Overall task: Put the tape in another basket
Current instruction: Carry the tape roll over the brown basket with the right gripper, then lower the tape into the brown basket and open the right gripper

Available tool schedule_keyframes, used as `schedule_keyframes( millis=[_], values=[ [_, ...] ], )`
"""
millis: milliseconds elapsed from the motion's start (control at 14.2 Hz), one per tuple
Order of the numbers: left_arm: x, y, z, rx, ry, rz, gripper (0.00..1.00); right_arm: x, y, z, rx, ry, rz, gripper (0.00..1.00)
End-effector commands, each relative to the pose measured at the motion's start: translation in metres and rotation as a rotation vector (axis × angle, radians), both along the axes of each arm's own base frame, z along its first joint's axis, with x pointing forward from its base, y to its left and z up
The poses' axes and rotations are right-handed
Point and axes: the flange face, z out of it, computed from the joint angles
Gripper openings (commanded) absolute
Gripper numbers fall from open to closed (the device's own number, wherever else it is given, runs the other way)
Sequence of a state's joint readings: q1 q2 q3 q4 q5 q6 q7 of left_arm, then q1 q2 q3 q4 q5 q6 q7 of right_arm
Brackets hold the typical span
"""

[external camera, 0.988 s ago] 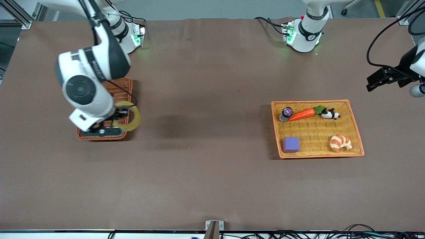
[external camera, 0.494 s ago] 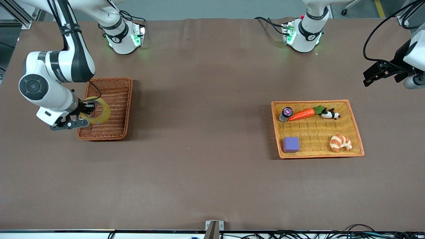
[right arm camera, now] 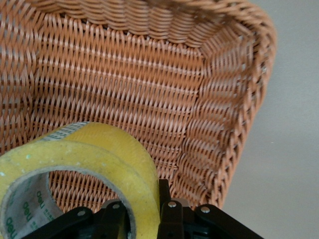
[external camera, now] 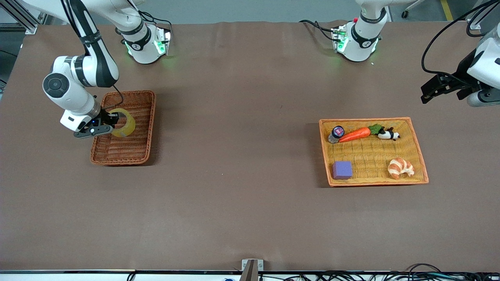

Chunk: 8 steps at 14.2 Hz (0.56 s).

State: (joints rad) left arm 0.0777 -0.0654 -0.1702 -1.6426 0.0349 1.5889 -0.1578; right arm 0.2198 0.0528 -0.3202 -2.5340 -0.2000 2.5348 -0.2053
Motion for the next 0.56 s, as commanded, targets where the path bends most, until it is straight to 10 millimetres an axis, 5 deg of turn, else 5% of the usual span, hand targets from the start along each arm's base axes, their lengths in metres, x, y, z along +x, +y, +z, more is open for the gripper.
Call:
schedule_keyframes(
  millis=[0,353,494],
  values=[
    [0.001,-0.007,0.002,-0.02,-0.009,-0.016,1.0,-0.003,0.003,-0.004,0.014,-0.02,0.003,0.02],
    [0.005,-0.007,-0.005,-0.018,0.005,-0.022,1.0,-0.003,0.004,-0.025,0.006,-0.015,0.011,0.08],
    [0.006,-0.008,-0.005,-0.017,0.004,-0.021,1.0,-0.004,0.005,-0.029,0.005,-0.006,0.008,0.28]
  ],
)
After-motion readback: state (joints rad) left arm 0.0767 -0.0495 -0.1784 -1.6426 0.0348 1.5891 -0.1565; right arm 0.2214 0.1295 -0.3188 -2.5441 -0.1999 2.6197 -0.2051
